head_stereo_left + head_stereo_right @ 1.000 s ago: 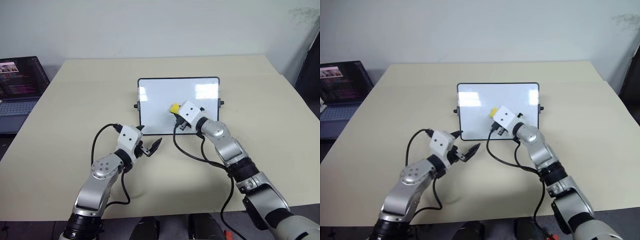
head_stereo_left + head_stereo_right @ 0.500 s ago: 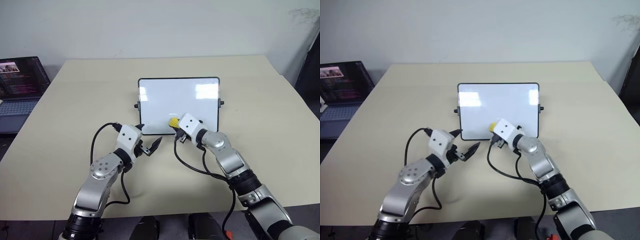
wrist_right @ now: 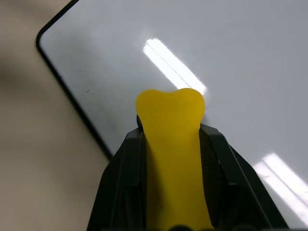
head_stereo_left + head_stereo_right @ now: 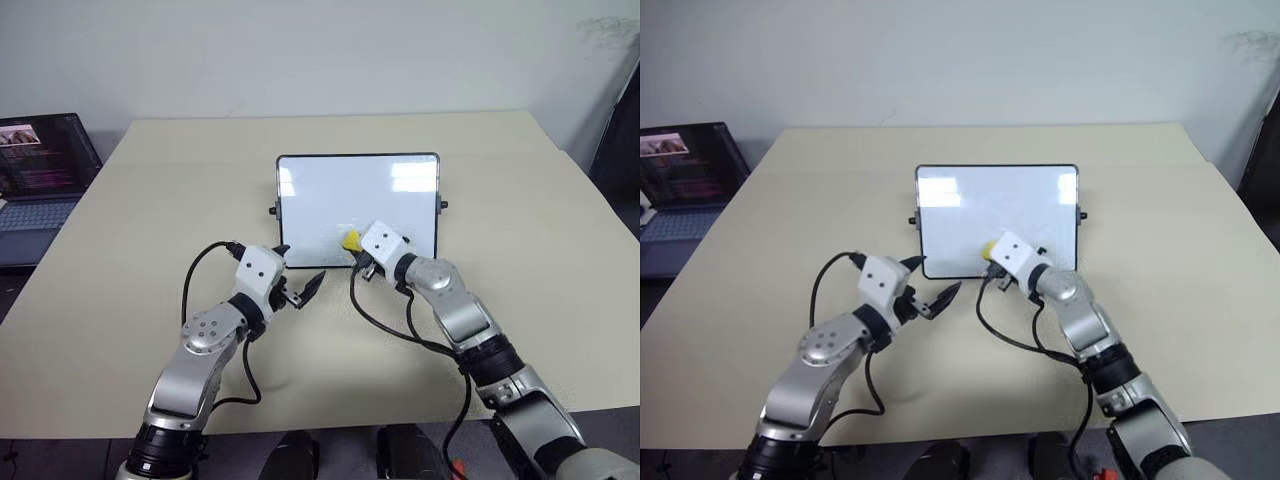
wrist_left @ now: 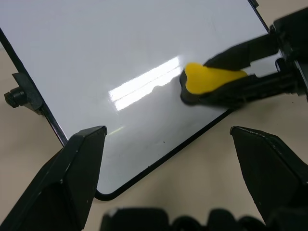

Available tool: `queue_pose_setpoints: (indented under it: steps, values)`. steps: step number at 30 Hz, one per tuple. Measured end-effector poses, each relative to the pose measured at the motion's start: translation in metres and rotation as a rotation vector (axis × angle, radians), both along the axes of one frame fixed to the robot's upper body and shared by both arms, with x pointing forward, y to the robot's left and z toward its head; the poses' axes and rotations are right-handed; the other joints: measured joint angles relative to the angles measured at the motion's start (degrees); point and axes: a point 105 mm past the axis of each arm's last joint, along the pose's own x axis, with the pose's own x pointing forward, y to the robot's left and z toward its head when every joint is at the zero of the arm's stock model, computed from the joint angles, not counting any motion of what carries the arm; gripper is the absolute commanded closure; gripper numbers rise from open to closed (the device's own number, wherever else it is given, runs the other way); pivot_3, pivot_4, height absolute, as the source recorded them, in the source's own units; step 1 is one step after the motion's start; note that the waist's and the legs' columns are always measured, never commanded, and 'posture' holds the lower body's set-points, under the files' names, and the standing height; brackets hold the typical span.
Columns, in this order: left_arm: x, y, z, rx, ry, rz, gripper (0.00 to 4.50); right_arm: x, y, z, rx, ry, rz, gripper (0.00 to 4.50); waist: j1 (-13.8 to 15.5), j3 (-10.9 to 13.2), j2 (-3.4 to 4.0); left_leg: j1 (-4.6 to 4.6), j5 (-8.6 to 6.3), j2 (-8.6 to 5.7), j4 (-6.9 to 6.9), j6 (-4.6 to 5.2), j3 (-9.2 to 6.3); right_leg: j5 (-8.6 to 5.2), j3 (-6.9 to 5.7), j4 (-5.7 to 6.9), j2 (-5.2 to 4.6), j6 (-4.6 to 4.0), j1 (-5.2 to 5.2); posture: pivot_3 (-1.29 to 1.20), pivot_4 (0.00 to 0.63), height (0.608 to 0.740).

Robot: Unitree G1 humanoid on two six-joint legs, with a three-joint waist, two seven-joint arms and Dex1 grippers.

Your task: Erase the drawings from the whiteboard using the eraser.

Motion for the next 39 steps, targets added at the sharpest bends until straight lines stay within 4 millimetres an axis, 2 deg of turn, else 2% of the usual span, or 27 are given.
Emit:
queue_pose_setpoints:
  steps: [5, 11, 19, 30, 39]
  values:
    - [-0.001, -0.002, 0.003, 0.0, -0.01, -0.006, 0.0, 0.015, -0.008, 0.018, 0.029, -0.068, -0.063, 3.36, 0.0, 0.0, 0.0, 0.0, 0.0, 0.0, 0.0, 0.0, 0.0, 0.01, 0.0, 0.01, 0.0, -0.01, 0.0, 0.0, 0.15, 0.74]
    - [-0.002, -0.003, 0.006, 0.001, -0.013, -0.01, 0.0, 0.024, -0.014, 0.027, 0.048, -0.105, -0.11, 3.36, 0.0, 0.0, 0.0, 0.0, 0.0, 0.0, 0.01, 0.01, 0.0, 0.03, 0.0, 0.02, 0.0, -0.01, 0.02, 0.0, 0.15, 0.74]
    - [-0.002, -0.003, 0.006, 0.001, -0.01, -0.009, 0.0, 0.02, -0.012, 0.023, 0.052, -0.085, -0.102, 3.36, 0.0, 0.0, 0.0, 0.01, 0.0, 0.01, 0.01, 0.02, 0.01, 0.04, 0.01, 0.02, 0.0, -0.01, 0.02, 0.0, 0.15, 0.74]
    - [-0.004, -0.005, 0.01, 0.003, -0.017, -0.017, 0.0, 0.0, -0.002, -0.003, 0.0, 0.019, -0.011, 3.36, -0.1, -0.1, -0.02, 0.08, -0.01, 0.03, 0.01, 0.04, 0.03, 0.04, 0.02, 0.02, 0.01, -0.01, 0.06, 0.0, 0.15, 0.74]
    - [-0.005, -0.005, 0.009, 0.002, -0.013, -0.018, 0.0, -0.001, -0.002, -0.003, 0.0, 0.035, -0.016, 3.36, -0.1, -0.1, -0.02, 0.08, 0.0, 0.03, 0.01, 0.03, 0.02, 0.04, 0.01, 0.02, 0.01, -0.01, 0.06, 0.0, 0.15, 0.74]
